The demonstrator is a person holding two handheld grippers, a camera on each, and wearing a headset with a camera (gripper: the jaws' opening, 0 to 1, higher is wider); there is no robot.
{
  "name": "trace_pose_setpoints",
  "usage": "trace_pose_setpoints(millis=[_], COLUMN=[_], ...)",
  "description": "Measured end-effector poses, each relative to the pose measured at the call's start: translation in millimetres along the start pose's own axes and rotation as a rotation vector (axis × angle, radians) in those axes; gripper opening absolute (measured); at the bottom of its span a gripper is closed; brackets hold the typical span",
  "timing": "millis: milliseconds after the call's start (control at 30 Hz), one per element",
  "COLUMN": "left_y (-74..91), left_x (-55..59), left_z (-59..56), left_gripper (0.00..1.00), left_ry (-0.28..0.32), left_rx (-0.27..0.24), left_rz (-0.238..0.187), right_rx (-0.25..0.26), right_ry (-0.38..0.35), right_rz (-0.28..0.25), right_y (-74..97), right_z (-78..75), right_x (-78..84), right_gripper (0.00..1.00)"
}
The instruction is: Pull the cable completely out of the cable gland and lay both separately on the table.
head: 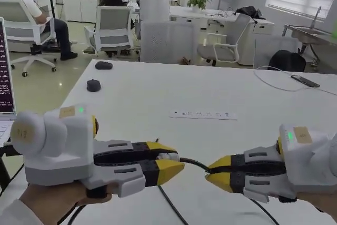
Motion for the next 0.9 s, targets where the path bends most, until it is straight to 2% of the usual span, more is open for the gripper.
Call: trace_pose_setpoints(millis=[300, 467, 633, 733, 800, 900], left_y=[4.0, 2.8, 0.8, 0.0, -0.6, -1.6], left_x=[-5.0, -5.7, -6.4, -6.9, -7.7, -8.1], left_z=[0.5, -2.5, -5.9, -6.8, -7.2, -6.9], left_gripper=[0.16, 0.16, 0.16, 0.16, 0.16, 0.16], left_ry=[-0.010, -0.029, -0.036, -0.035, -0.032, -0.026], left_rx=[-0.015, -0.006, 0.007, 0.014, 0.018, 0.016], left_rz=[-0.008, -0.005, -0.010, -0.012, -0.016, -0.022], right_rx=[0.028, 0.027, 0.039, 0.049, 0.068, 0.066], right_ry=[-0.070, -0.086, -0.101, -0.086, -0.085, -0.063], right_rz=[0.025, 0.037, 0.043, 0.055, 0.048, 0.016], right_y=[2.1, 1.4, 3.1, 4.4, 6.1, 8.3], right_z=[-9.4, -6.7, -7.7, -7.8, -9.7, -5.0], right_x=[23.4, 28.3, 28.5, 27.3, 23.1, 10.3], right_gripper=[0.04, 0.04, 0.05, 0.05, 0.07, 0.13])
Point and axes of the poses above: the centre of the closed fingertips' face, and the gripper's own axes: y roughly backward along the fingers, z roughly to its left, x roughly out of its underside, the point moved 3 cm from there along y, roughly backward along the fingers, and after that the axes turned 15 degrees about -y, right-handed, at the moved point
